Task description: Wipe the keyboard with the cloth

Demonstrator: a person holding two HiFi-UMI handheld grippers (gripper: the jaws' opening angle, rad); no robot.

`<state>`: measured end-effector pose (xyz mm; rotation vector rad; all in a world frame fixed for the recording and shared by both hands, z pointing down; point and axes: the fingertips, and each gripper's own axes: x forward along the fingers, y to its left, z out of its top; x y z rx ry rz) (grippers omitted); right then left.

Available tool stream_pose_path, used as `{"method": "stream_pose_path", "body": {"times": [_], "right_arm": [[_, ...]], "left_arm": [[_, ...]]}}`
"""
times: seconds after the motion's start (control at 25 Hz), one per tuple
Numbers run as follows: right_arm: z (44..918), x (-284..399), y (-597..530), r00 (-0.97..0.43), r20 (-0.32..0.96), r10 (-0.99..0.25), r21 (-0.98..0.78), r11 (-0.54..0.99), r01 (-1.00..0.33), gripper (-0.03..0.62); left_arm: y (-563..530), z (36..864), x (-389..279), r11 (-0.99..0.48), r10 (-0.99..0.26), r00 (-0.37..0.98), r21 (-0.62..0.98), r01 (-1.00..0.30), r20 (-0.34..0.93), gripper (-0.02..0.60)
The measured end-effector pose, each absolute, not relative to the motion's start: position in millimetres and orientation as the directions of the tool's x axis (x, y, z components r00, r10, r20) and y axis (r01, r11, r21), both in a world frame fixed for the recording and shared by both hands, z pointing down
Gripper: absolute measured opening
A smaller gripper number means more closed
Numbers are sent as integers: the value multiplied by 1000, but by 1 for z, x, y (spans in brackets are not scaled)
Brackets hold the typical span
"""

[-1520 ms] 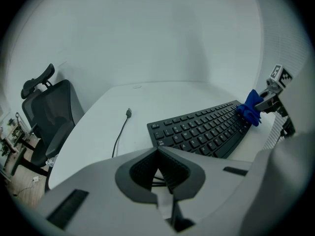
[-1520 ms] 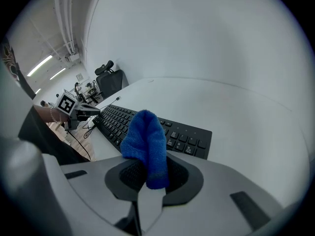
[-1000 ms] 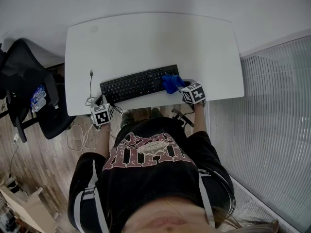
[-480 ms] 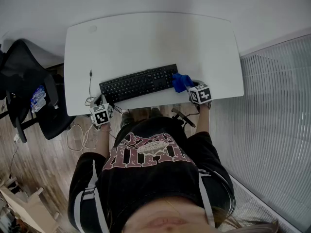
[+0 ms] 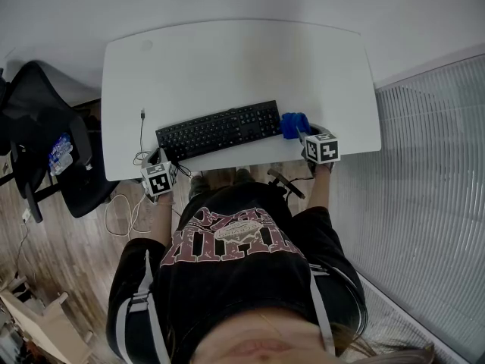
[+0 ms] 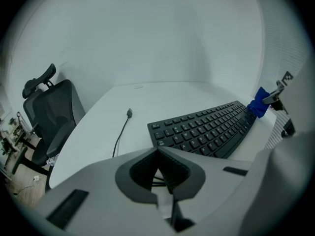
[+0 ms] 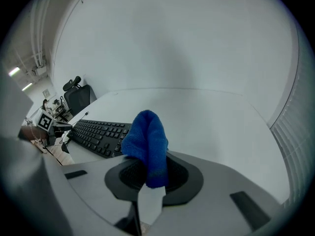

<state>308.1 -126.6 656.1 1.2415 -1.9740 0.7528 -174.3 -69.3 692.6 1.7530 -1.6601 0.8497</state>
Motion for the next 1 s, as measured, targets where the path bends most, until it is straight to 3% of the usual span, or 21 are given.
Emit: {"method": "stream_pose_path", "body": {"times": [0.44,1.0], "right_arm": [[640,270,-136,-378,758,-531,-121,455,-882,64],[631,173,-134,-519,731,-442,-166,622,-765,64]], "left_arm": [[-71,682,-168,-68,-649,24,-27,-997,760,35],[-85,662,-108,-171,-676,156,53,-984,721,35]]}}
